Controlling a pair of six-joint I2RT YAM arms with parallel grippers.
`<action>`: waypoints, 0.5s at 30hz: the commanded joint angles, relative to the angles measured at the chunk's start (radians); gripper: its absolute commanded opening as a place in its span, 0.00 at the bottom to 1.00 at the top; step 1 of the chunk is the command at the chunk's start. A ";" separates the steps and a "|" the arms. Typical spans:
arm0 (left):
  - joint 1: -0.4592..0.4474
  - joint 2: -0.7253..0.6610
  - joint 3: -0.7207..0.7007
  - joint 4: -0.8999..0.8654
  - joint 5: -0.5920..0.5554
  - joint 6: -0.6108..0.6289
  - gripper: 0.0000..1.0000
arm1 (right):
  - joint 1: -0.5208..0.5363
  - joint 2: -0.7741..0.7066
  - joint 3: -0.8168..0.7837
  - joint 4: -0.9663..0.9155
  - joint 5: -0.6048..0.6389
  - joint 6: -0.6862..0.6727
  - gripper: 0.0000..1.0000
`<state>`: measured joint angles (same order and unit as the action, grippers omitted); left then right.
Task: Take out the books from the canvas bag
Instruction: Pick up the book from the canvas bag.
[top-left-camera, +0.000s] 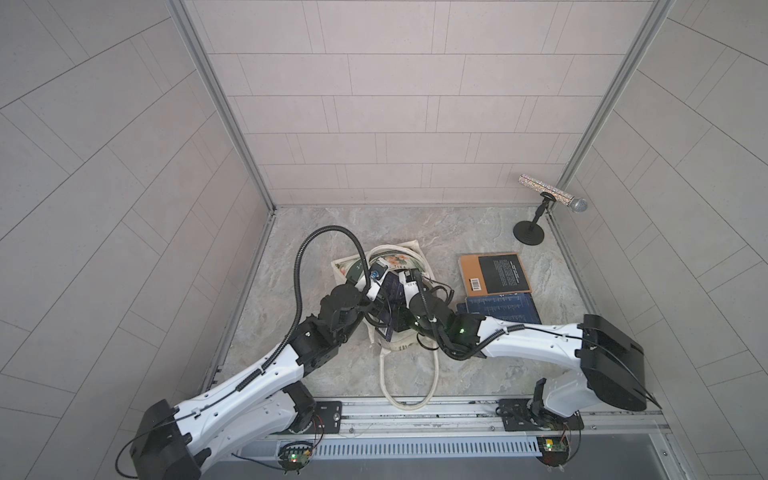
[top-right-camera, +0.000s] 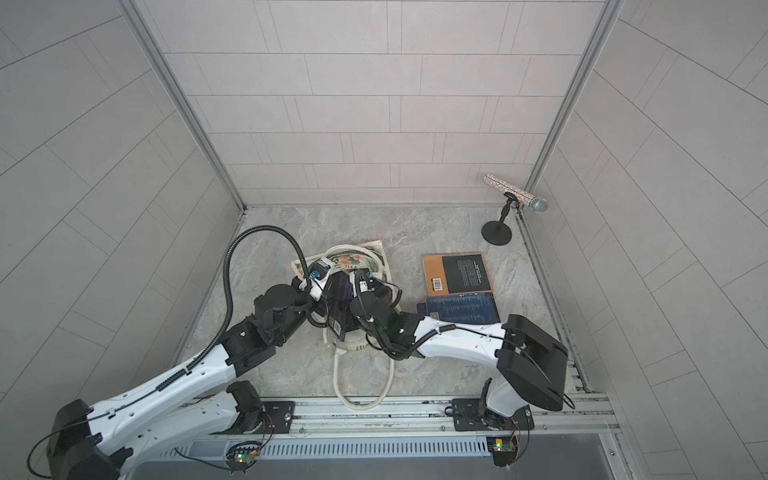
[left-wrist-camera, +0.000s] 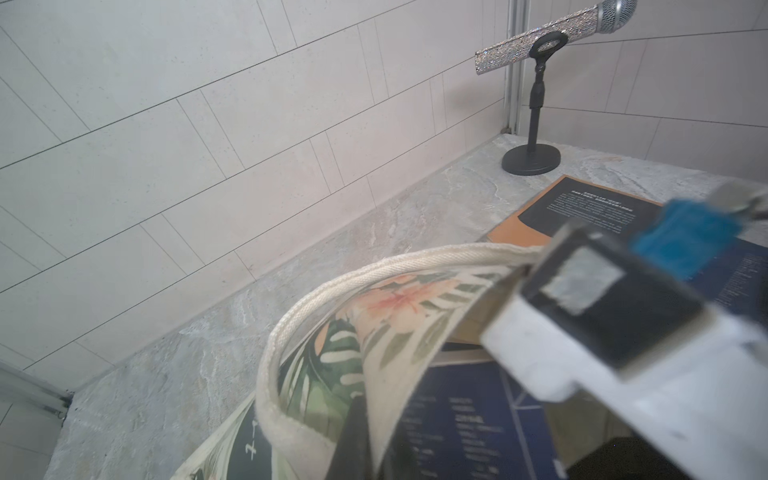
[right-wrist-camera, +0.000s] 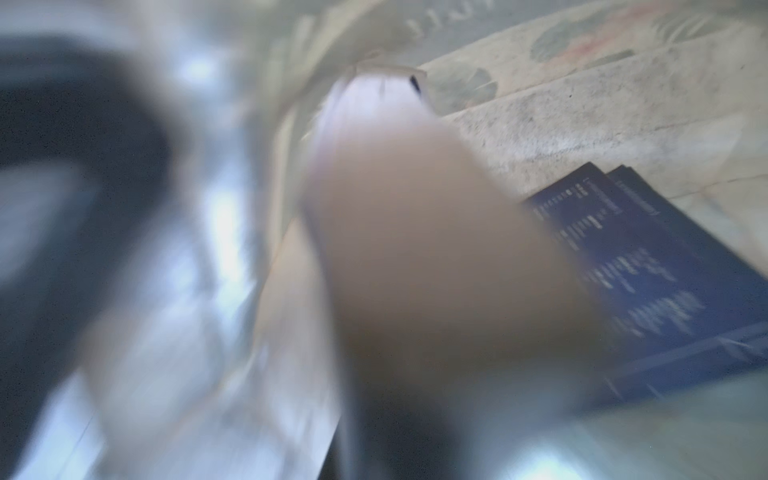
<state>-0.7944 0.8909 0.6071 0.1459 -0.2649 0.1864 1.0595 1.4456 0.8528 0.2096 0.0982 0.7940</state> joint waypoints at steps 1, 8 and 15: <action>0.003 -0.004 0.039 0.031 -0.067 -0.028 0.00 | 0.000 -0.138 -0.027 -0.133 -0.039 -0.125 0.00; 0.006 0.000 0.046 0.020 -0.064 -0.040 0.00 | -0.001 -0.486 -0.072 -0.353 0.064 -0.231 0.00; 0.006 0.000 0.050 0.007 -0.045 -0.048 0.00 | -0.060 -0.812 -0.164 -0.381 0.376 -0.237 0.00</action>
<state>-0.7925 0.8959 0.6209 0.1322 -0.2993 0.1497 1.0340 0.7147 0.7063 -0.1669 0.2707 0.5785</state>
